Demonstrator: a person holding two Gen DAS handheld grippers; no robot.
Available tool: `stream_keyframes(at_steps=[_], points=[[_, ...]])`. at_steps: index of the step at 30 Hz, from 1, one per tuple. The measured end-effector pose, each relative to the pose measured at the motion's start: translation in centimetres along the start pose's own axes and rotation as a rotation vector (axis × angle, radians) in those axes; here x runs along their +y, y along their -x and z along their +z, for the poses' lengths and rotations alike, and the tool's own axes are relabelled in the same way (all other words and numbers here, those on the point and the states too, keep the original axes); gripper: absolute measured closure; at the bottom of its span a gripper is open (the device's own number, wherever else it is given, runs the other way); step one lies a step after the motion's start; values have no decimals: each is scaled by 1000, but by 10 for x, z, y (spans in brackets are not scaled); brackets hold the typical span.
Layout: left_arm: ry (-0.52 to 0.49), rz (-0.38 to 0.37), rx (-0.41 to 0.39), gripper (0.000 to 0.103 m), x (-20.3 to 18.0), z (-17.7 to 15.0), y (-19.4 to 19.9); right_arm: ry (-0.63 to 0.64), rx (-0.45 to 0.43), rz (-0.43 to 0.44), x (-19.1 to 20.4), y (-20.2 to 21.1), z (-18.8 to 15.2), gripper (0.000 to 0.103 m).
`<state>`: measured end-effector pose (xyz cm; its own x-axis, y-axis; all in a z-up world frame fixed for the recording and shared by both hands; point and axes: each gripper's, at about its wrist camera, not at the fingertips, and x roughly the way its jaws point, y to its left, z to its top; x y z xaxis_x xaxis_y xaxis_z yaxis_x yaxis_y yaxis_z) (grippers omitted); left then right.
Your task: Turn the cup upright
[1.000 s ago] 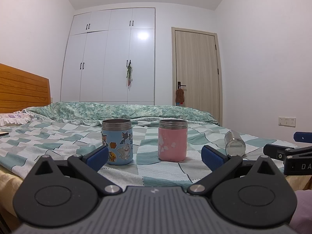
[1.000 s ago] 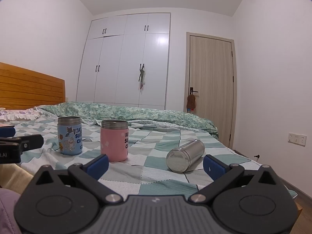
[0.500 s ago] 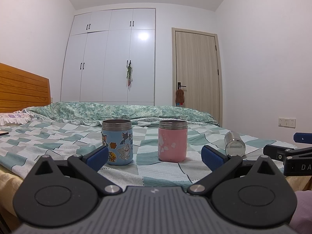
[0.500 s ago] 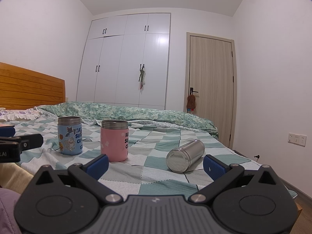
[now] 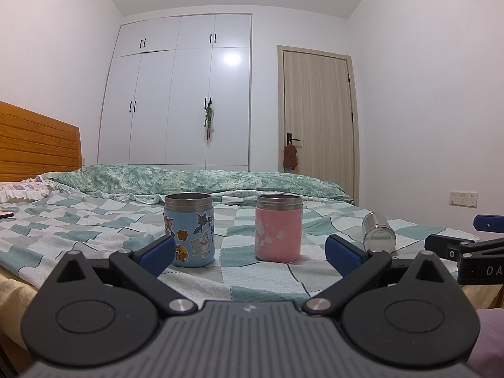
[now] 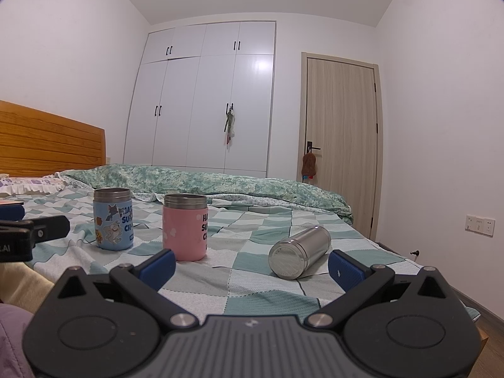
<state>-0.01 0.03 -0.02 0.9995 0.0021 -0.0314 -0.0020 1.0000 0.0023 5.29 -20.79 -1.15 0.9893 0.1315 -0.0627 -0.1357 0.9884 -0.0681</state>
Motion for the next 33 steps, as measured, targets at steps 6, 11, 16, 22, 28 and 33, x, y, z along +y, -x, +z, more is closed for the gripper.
stream_keyframes(at_steps=[6,11,16,22,28,33], points=[[1,0,0,0,0,0,0,0,0,0,0,0,0,0],[1,1,-1,0,2,3,1,1,0,0,0,0,0,0],[1,1,-1,0,2,3,1,1,0,0,0,0,0,0],[2,1,-1,0,2,3,1,1,0,0,1,0,0,0],[3,1,-2,0,2,3,1,1,0,0,1,0,0,0],[3,1,-2,0,2,3,1,1,0,0,1,0,0,0]])
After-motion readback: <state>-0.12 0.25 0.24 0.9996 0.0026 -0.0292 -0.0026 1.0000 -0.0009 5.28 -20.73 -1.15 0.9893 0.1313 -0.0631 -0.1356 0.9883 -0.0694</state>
